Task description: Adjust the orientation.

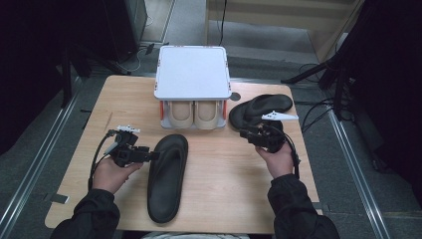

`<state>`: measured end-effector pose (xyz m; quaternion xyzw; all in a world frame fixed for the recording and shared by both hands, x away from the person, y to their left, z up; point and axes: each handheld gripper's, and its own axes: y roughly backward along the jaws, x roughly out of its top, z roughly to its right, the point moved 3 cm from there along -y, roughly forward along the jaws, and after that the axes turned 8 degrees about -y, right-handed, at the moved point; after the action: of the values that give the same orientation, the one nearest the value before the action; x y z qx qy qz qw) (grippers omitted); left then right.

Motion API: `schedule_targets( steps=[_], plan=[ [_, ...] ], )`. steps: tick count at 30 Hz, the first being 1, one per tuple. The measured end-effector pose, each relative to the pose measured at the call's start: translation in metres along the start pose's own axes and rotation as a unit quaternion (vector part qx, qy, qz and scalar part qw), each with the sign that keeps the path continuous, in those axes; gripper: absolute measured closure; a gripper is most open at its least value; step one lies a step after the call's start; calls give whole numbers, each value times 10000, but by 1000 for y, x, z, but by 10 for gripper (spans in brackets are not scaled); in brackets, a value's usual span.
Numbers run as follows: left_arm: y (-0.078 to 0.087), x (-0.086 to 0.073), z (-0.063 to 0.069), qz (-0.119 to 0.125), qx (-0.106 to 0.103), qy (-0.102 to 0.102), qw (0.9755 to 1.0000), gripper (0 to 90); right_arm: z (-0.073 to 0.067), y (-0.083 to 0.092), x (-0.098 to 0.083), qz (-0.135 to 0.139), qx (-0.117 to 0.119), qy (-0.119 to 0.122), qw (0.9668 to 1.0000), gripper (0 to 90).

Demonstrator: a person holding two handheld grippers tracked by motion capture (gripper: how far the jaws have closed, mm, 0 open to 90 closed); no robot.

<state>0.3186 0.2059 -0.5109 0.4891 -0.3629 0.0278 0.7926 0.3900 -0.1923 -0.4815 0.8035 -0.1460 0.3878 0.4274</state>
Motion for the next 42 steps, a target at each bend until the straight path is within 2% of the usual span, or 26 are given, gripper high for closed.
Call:
schedule_targets(
  steps=[6,8,10,15,19,22,24,27,30,34,36,39,42],
  plan=[
    [0,0,-2,-13,6,-13,10000,444,23,-3,7,124,-137,-39,9998,632],
    [-1,1,-2,-18,17,1,10000,448,33,-7,10,-11,-178,-77,9998,656],
    [-1,1,-2,-34,39,-30,10000,451,40,-10,11,-40,-263,-38,9996,679],
    [-1,0,-1,-55,31,-82,9999,454,57,-16,18,-139,-310,-110,9994,760],
    [-1,-2,1,-50,51,-73,9999,453,69,-21,25,-240,-301,-265,9989,820],
    [0,-3,2,-52,80,-87,9999,453,80,-21,29,-154,-308,-295,9990,898],
    [0,-3,2,-41,109,-66,9999,453,91,-21,32,-208,-311,-422,9984,900],
    [1,-5,3,-45,118,-91,9999,454,102,-19,38,-79,-446,-442,9980,900],
    [2,-8,4,-51,145,-49,9999,454,114,-20,44,-122,-482,-532,9973,900],
    [5,-11,5,-31,179,-24,9998,456,126,-20,49,57,-588,-602,9964,900],
    [6,-13,5,-46,195,-31,9998,456,129,-22,53,-154,-587,-663,9960,900],
    [7,-16,5,-55,217,1,9997,456,133,-23,63,-119,-712,-559,9958,900],
    [10,-19,4,-34,242,58,9997,456,139,-28,64,-130,-810,-532,9952,900]
  ],
)
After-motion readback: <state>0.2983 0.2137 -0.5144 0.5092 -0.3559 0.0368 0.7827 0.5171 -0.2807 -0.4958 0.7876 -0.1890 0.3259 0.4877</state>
